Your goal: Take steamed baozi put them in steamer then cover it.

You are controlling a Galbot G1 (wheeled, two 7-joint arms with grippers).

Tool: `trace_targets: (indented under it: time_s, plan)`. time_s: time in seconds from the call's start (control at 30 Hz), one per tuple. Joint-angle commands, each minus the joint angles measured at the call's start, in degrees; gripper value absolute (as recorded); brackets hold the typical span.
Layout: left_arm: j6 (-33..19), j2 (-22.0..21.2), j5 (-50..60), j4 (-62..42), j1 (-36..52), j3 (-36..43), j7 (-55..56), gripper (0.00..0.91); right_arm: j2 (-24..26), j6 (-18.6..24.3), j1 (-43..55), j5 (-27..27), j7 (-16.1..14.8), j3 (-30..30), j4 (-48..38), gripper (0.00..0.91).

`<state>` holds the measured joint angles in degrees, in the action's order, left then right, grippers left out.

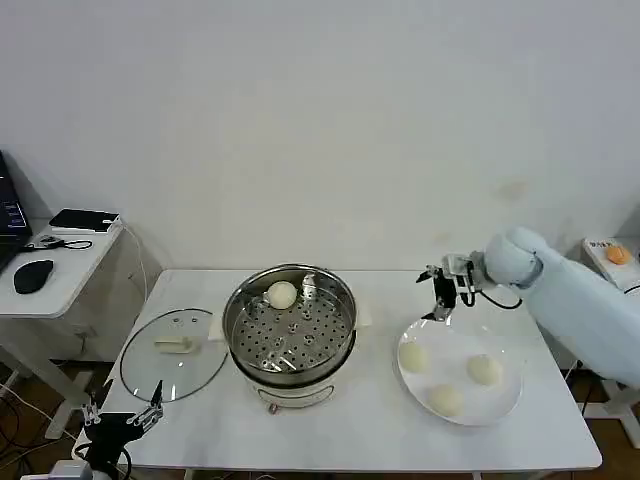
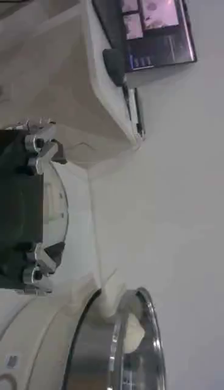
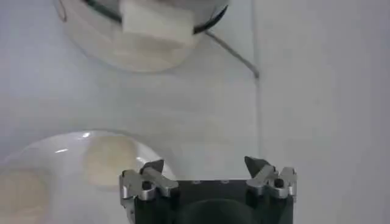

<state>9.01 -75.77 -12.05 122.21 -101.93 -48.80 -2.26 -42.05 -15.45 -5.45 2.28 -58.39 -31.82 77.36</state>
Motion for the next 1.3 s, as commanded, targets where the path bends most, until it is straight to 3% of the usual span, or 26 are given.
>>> trace_targets:
  time_s: [0.03, 0.4, 0.77, 1.0, 1.3]
  plan:
    - [0.0, 0.0, 0.0, 0.1, -0.1, -0.1, -0.3, 0.907, -1.5, -2.0, -2.8, -0.2, 0.1, -1.3, -1.6, 0.907]
    - [-0.6, -0.1, 0.4, -1.1, 0.2, -0.1, -0.3, 0.907, -2.2, -2.2, -2.2, -0.9, -1.2, -5.4, -2.1, 0.907]
    - [-0.5, 0.1, 0.3, -1.7, 0.6, -0.1, -0.1, 0.907, -0.6, -2.3, -2.1, -3.2, -2.0, -5.6, -1.2, 0.907]
    - [-0.5, 0.2, 0.3, -2.0, 1.1, 0.0, -0.1, 0.907, 1.7, -2.3, -2.9, -2.9, -2.4, -6.6, 0.2, 0.907]
    - [-0.5, 0.2, 0.3, -2.1, 0.7, -0.1, 0.0, 0.907, -0.3, -1.9, -3.8, -0.8, -1.7, -6.0, -1.2, 0.907]
